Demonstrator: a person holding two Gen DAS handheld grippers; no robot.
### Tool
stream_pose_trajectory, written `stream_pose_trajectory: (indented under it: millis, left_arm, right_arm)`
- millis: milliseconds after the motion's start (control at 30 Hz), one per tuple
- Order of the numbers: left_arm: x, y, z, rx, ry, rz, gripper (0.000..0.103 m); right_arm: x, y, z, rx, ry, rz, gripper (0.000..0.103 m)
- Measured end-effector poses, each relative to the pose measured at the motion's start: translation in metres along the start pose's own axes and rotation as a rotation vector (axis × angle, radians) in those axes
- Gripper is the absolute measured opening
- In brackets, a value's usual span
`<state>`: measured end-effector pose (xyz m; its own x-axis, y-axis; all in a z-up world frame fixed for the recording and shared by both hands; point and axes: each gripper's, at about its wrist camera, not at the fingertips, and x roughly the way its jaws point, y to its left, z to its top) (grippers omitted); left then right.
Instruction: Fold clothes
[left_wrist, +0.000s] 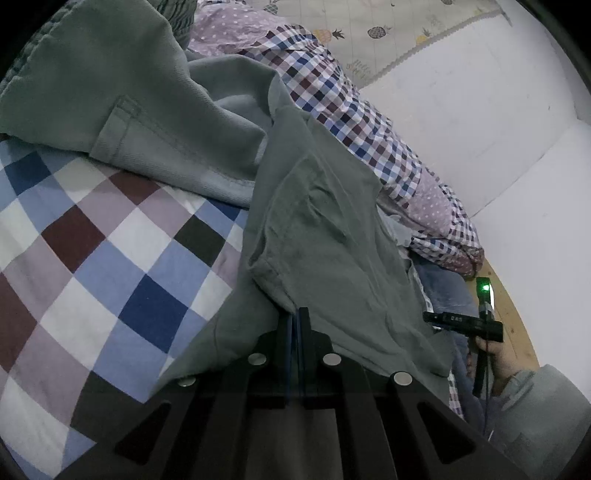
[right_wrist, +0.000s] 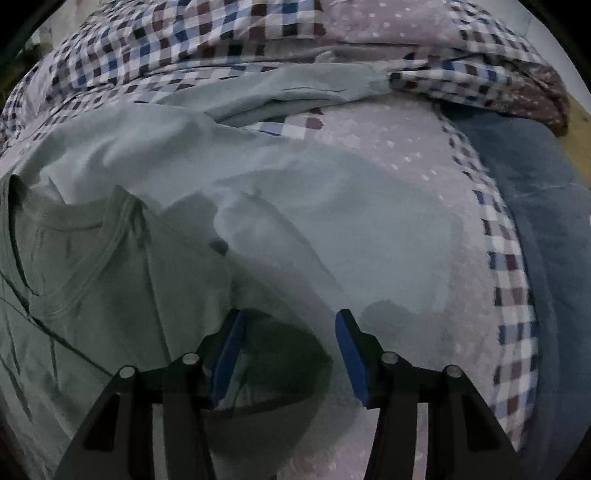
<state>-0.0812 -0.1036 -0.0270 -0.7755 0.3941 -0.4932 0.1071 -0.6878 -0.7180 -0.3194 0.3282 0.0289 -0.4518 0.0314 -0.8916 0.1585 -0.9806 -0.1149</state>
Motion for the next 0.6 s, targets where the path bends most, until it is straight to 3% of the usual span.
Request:
stream_pose_trajectory:
  millis: [33,100,167,200,233,300,400,467,500,600]
  left_arm:
    - [0.000,0.000,0.000,0.000,0.000,0.000,0.001]
    - [0.000,0.001,0.000,-0.002,-0.002,0.002,0.001]
    - [0.000,0.000,0.000,-0.003,-0.002,0.004,0.001]
    - [0.000,0.000,0.000,-0.004,-0.002,0.004,0.001]
    - [0.000,-0.001,0.000,-0.004,-0.003,0.004,0.001]
    - [0.000,-0.001,-0.001,-0.007,-0.003,0.004,0.001]
    - [0.000,-0.001,-0.001,-0.010,-0.004,0.004,0.001]
    - [0.000,-0.001,-0.001,-0.014,-0.006,0.004,0.002]
    - [0.000,-0.001,-0.001,-0.016,-0.006,0.004,0.002]
    - [0.001,-0.001,0.000,-0.021,-0.008,0.003,0.002]
  right_arm:
    - [-0.006,0.002,0.004,-0.005,-0.026,-0.020,0.000]
    - [-0.017,0.009,0.011,-0.040,-0.092,-0.095,0.000]
    - [-0.023,0.015,0.020,-0.070,-0.148,-0.323,0.000]
    - [-0.024,0.012,0.023,-0.043,-0.154,-0.377,0.000]
    - [-0.025,0.011,0.025,-0.018,-0.148,-0.369,0.000]
    - [-0.033,0.020,0.024,-0.003,-0.164,-0.297,0.003]
    - [-0.047,0.068,0.019,-0.122,-0.176,0.023,0.007]
    - [-0.056,0.111,0.015,-0.236,-0.175,0.193,0.038]
    - [-0.061,0.136,0.012,-0.302,-0.180,0.247,0.043]
    - [-0.072,0.209,0.005,-0.486,-0.188,0.337,0.045]
